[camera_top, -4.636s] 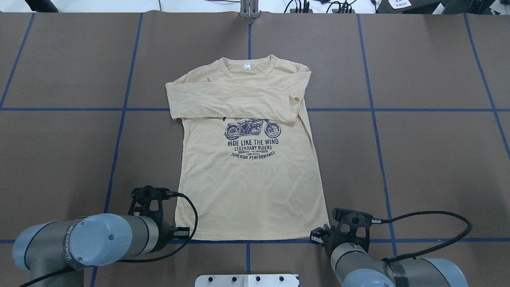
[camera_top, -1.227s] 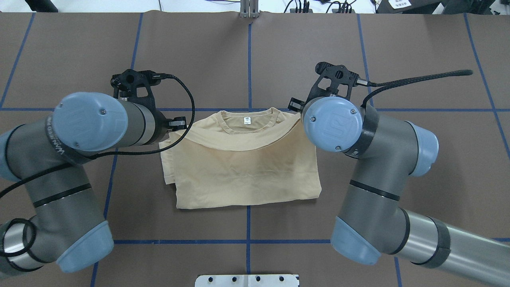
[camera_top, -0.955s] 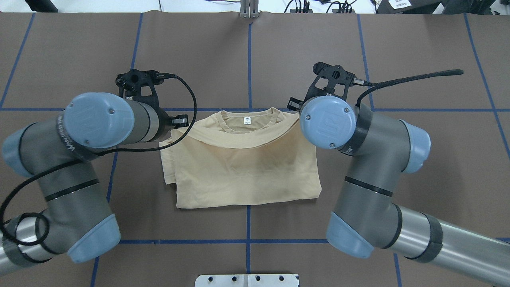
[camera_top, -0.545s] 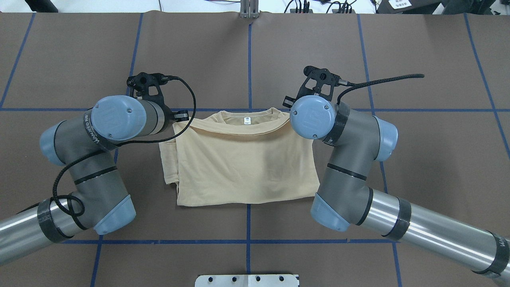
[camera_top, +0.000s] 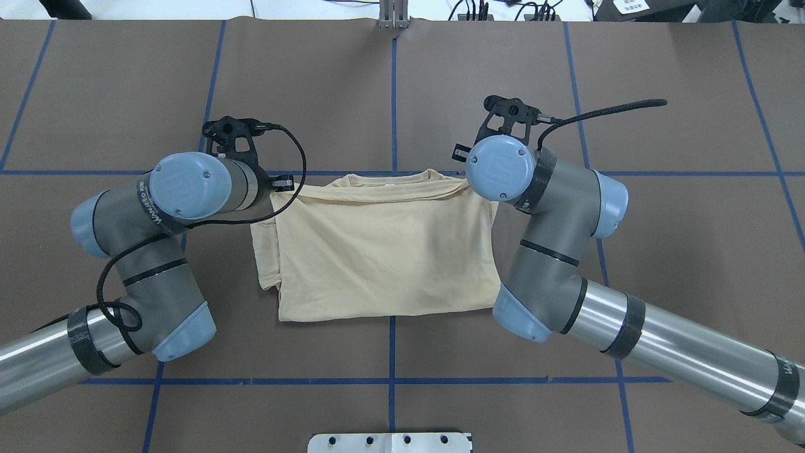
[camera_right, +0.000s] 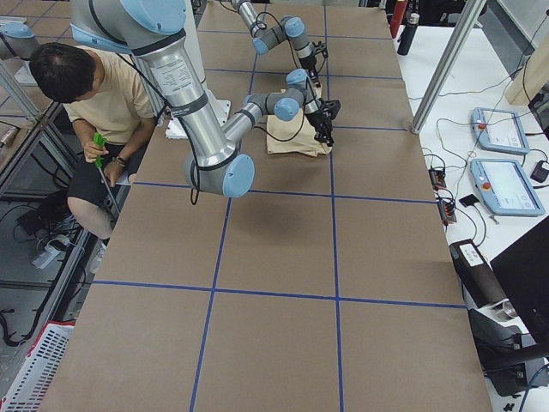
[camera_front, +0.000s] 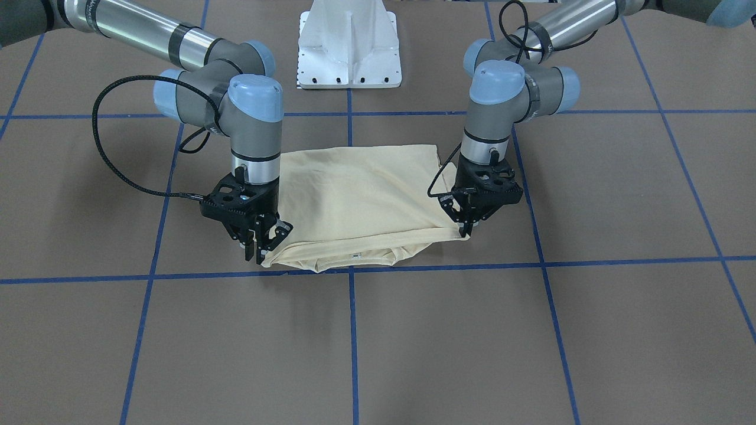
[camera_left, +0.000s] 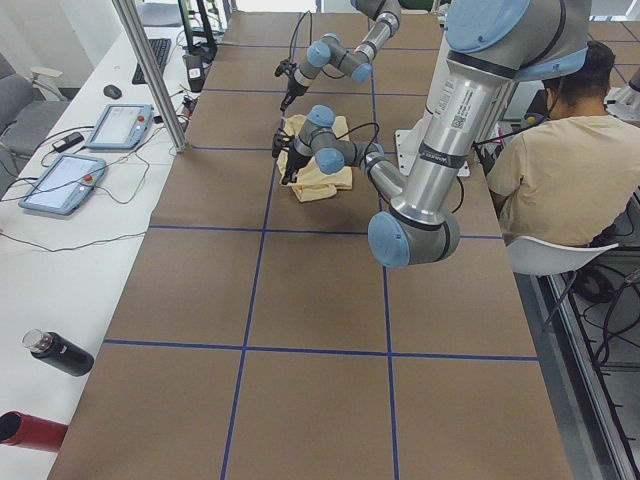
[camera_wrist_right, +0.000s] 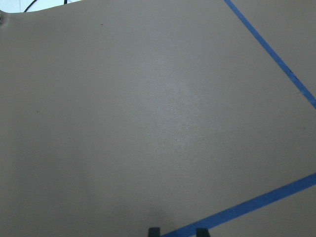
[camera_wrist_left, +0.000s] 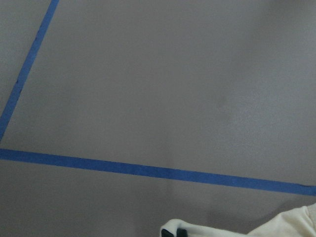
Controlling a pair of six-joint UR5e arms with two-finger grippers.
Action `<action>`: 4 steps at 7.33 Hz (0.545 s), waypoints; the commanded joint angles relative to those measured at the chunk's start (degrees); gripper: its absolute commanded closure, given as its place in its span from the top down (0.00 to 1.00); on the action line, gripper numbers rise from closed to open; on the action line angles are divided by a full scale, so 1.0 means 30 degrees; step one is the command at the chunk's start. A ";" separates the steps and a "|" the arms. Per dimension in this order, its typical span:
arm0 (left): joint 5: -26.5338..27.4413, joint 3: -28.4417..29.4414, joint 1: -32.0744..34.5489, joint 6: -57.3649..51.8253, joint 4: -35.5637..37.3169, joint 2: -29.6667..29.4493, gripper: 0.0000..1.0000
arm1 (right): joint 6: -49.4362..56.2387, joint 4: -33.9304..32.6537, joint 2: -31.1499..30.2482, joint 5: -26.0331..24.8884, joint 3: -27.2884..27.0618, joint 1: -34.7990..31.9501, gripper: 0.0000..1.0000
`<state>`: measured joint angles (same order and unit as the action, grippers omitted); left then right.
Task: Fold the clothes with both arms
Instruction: 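Release the hem and raise both grippers away from the folded shirt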
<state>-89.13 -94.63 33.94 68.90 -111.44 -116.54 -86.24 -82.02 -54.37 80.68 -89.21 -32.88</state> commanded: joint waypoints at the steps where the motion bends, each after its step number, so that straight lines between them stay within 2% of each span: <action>1: -0.0347 -0.0854 0.0317 -0.2218 -0.0001 0.0059 1.00 | 0.1553 0.0005 0.0018 0.2879 -0.0289 -0.1190 1.00; 2: -0.1568 -0.2020 0.0434 -0.3064 0.0028 0.0349 1.00 | 0.2779 -0.0023 -0.0099 0.4118 -0.0842 -0.1895 1.00; 4: -0.2661 -0.4217 0.0377 -0.2811 0.0028 0.2101 1.00 | 0.5125 0.0064 -0.2489 0.5412 -0.3644 -0.2630 1.00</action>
<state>-95.09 -102.98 35.13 60.37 -111.37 -113.31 -75.20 -81.91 -57.60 93.80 -94.90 -39.08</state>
